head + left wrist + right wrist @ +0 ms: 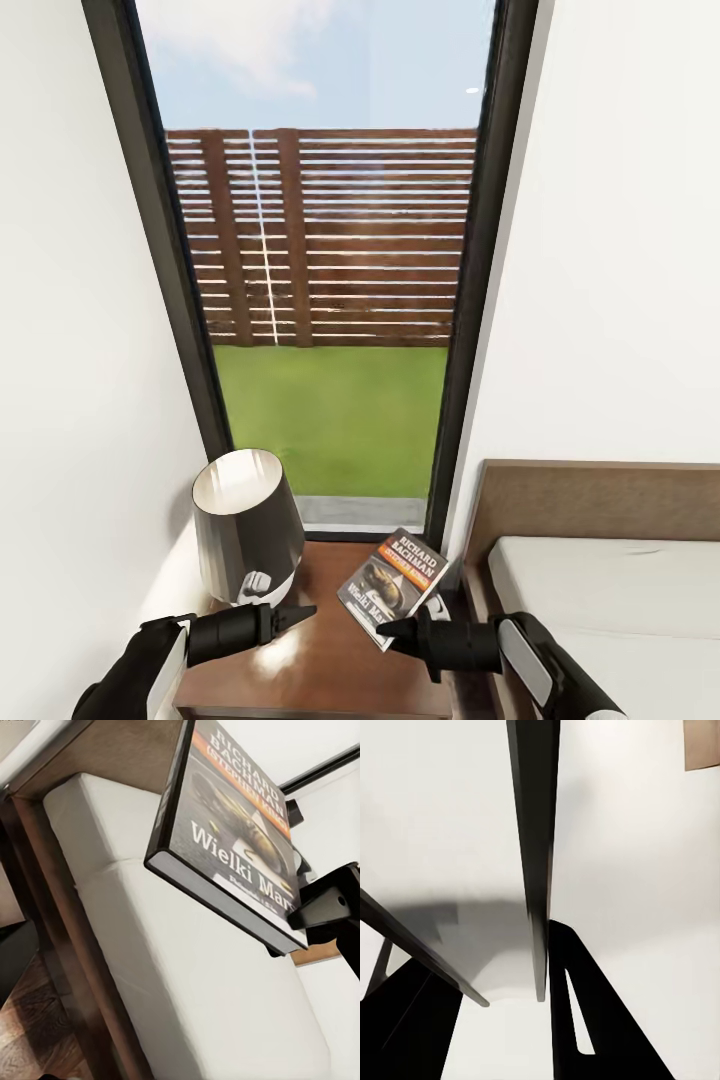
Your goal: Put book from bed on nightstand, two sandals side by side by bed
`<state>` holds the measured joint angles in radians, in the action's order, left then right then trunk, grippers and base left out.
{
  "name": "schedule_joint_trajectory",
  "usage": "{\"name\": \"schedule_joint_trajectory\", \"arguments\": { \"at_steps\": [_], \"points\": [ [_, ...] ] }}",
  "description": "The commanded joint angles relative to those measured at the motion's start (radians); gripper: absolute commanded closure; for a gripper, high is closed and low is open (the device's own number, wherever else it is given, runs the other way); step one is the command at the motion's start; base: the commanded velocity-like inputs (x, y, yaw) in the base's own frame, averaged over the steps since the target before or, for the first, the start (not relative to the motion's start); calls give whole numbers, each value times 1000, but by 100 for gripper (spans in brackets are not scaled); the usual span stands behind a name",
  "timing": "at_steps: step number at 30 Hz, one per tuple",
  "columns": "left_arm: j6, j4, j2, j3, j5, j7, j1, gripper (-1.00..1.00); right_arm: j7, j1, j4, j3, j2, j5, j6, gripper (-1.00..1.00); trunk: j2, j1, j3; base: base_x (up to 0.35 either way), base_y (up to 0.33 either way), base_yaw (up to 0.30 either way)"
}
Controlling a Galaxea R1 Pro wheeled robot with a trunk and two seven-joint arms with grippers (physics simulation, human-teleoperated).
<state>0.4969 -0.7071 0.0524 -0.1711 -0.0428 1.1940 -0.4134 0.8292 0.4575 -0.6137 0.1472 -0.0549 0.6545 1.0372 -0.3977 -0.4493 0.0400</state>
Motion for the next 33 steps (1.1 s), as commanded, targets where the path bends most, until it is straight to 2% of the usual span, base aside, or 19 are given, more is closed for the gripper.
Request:
{"name": "schedule_joint_trajectory", "arguments": {
  "at_steps": [1,10,23,33],
  "points": [
    [10,0,0,-1,-3,2,-1,-100,5,1,-2,3,-1,-2,1,100,-2,-1,2,0,0,0],
    [8,0,-1,-2,-3,0,-1,-100,5,1,-24,3,0,-3,1,100,-2,-1,2,0,0,0],
    [8,0,-3,-2,-3,-1,-1,-100,5,1,-24,3,0,-1,1,100,-93,-50,43,0,0,0],
    [8,0,-3,-1,-3,-32,-1,-100,5,1,-24,3,0,-1,1,100,-163,-89,74,0,0,0]
  ]
}}
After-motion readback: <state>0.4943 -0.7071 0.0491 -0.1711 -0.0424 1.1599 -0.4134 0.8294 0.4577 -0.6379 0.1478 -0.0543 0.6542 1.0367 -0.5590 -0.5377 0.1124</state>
